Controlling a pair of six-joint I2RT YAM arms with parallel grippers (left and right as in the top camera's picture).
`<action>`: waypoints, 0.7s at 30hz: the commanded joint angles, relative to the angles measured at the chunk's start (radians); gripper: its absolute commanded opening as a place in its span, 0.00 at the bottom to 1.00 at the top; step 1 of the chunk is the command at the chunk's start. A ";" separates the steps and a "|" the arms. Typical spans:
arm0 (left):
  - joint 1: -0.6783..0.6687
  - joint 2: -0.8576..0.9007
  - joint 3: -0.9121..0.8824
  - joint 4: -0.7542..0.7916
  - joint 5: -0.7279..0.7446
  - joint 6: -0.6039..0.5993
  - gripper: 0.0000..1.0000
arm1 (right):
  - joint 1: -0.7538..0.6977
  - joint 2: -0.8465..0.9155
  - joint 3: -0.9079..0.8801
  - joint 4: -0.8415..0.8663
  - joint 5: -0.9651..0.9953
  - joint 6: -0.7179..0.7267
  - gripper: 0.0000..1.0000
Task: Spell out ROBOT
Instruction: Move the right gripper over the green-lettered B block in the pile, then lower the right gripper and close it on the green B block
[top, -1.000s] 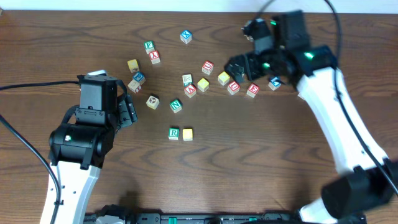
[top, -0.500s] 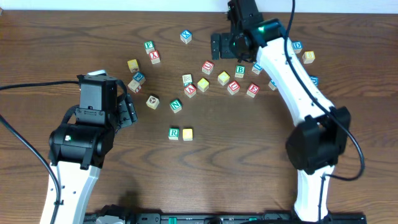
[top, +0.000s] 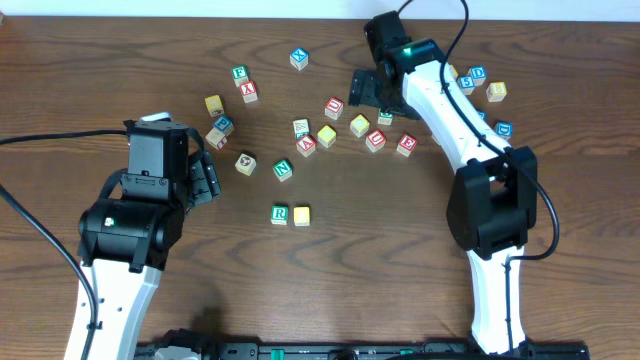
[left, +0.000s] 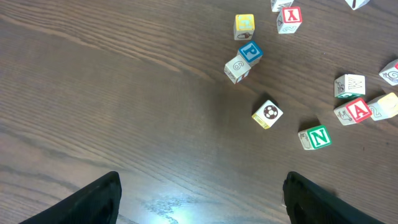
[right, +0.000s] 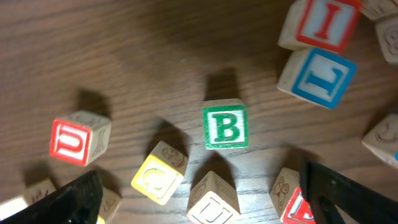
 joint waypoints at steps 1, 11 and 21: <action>0.004 -0.002 0.022 -0.001 -0.020 0.017 0.82 | 0.008 0.009 0.021 -0.003 0.070 0.134 0.94; 0.004 -0.002 0.022 -0.001 -0.020 0.017 0.82 | 0.010 0.016 0.020 0.012 0.089 0.166 0.82; 0.004 -0.002 0.022 -0.001 -0.020 0.017 0.82 | 0.010 0.082 0.020 0.027 0.093 0.074 0.83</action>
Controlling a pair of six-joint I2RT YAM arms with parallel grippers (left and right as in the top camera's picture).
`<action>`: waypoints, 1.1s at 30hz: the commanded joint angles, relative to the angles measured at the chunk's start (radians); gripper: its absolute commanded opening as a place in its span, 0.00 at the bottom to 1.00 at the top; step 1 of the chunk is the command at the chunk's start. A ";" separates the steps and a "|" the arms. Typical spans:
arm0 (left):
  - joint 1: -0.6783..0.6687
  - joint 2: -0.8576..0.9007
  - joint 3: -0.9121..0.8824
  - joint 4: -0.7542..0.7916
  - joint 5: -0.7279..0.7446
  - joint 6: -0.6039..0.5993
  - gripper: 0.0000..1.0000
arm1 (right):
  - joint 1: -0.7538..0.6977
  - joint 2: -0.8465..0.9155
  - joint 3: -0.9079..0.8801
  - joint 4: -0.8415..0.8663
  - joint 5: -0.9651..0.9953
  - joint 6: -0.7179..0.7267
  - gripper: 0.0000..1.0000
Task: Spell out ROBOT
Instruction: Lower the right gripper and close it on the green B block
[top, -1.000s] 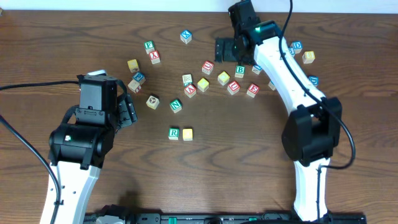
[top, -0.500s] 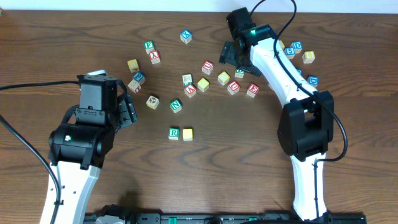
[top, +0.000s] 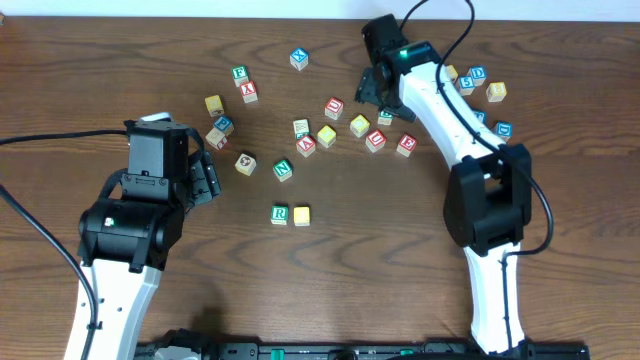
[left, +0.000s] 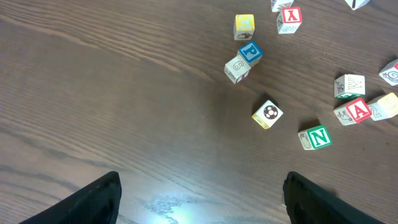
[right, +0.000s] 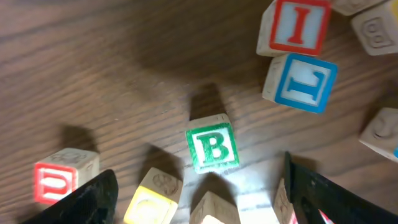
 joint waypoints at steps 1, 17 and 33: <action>0.004 -0.002 0.022 -0.001 -0.020 0.017 0.82 | 0.008 0.055 0.017 0.005 0.028 -0.041 0.84; 0.004 -0.002 0.022 -0.001 -0.020 0.017 0.82 | 0.007 0.086 0.017 0.051 0.061 -0.063 0.76; 0.004 -0.002 0.022 -0.001 -0.020 0.017 0.82 | 0.008 0.106 0.016 0.084 0.060 -0.231 0.72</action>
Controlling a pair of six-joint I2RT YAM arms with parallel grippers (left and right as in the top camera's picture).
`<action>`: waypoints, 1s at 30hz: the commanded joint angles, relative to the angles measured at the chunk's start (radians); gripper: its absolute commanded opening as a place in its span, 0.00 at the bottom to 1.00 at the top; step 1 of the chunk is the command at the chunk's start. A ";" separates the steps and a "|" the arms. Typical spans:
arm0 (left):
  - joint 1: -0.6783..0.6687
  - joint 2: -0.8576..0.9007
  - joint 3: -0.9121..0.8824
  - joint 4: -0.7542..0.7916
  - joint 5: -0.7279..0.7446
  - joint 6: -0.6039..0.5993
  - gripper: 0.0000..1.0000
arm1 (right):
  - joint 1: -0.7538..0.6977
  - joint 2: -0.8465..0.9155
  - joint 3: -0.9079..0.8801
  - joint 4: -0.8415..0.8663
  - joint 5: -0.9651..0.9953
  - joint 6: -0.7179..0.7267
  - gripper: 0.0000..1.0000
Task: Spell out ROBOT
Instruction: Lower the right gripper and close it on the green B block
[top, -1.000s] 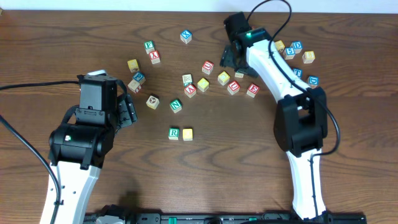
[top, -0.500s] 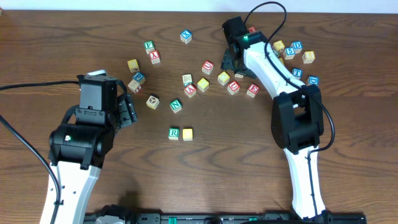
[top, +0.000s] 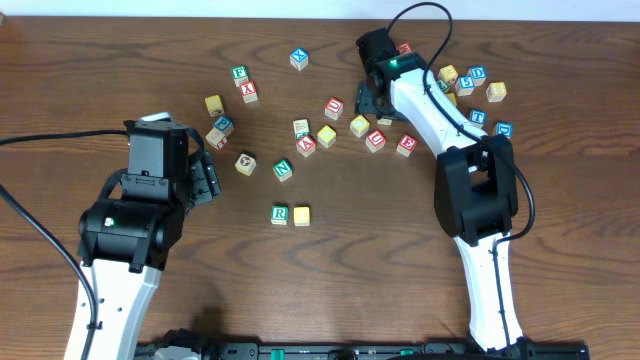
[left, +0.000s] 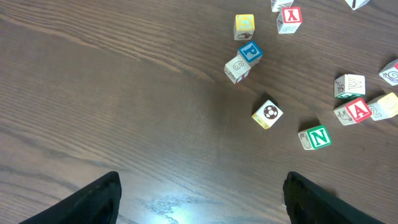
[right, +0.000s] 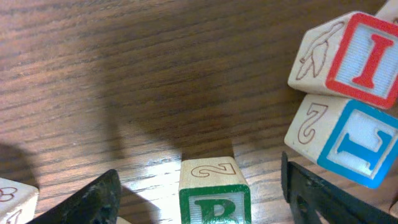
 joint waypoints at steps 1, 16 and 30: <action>0.004 -0.002 0.022 -0.001 -0.020 0.017 0.82 | 0.008 0.010 0.016 0.001 0.019 -0.036 0.67; 0.004 -0.002 0.022 -0.001 -0.020 0.017 0.82 | 0.008 0.011 0.016 -0.021 0.057 0.043 0.64; 0.004 -0.002 0.022 -0.001 -0.020 0.017 0.82 | 0.013 0.013 0.005 -0.035 0.053 0.119 0.64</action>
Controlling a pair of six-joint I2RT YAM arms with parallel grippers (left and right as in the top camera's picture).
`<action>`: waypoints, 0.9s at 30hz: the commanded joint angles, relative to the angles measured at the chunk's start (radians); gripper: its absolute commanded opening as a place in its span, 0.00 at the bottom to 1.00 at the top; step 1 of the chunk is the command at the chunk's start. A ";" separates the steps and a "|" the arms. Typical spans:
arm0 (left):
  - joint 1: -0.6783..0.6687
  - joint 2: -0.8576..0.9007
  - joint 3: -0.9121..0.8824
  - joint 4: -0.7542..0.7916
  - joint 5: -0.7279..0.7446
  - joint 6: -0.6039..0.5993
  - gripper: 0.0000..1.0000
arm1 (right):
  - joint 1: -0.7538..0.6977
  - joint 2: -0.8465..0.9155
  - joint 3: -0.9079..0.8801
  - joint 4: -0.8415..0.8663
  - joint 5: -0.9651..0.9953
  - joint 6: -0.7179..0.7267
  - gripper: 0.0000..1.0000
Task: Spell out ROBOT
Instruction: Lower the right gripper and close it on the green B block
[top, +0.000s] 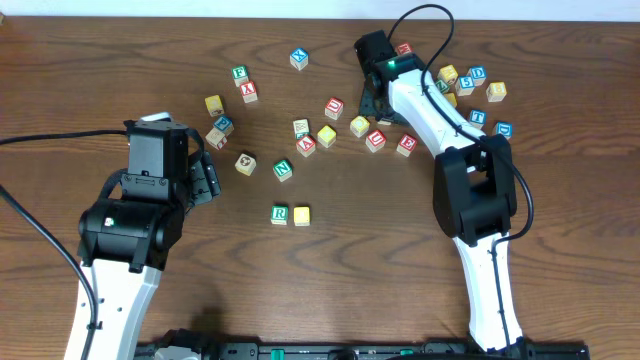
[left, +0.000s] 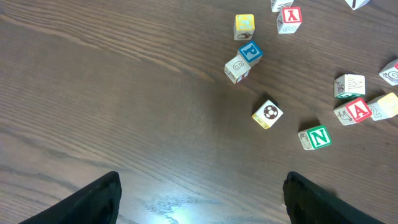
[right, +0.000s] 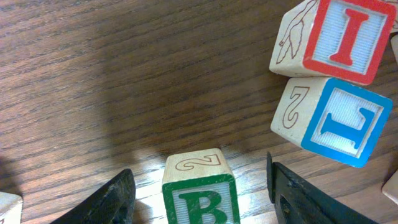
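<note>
A green B block (right: 200, 190) with a 2 on its top face rests on the table between the fingers of my right gripper (right: 202, 202). The jaws are open, with a gap on each side of the block. In the overhead view the right gripper (top: 380, 104) is down among the scattered blocks, hiding the B. A green R block (top: 279, 213) and a yellow block (top: 301, 215) sit side by side at mid-table. My left gripper (left: 202, 205) hovers open over bare wood with nothing in it.
A red I block (right: 348, 37) and a blue-lettered block (right: 339, 121) lie just right of the B. Green N (left: 318, 137), red A (left: 357, 111), blue P (left: 250, 51) and other letter blocks are scattered across the far half of the table (top: 120, 60).
The right gripper's fingers stand a little closer together around the B block, which shows slightly higher in its view. The left arm and the other blocks are unchanged.
At first the right gripper was open high over the B block, with several neighbouring blocks in view. It then stood lower, and later low enough that the B sat between its fingers. Now the fingers flank the block more narrowly. The left arm stayed still.
</note>
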 joint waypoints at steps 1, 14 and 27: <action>0.004 -0.002 0.022 -0.001 -0.020 0.017 0.82 | 0.007 0.011 0.003 -0.004 0.016 0.030 0.64; 0.004 -0.002 0.022 -0.001 -0.020 0.017 0.82 | 0.007 0.013 -0.055 0.043 0.018 0.032 0.58; 0.004 -0.002 0.022 -0.001 -0.020 0.017 0.82 | 0.005 0.013 -0.055 0.060 0.020 0.024 0.43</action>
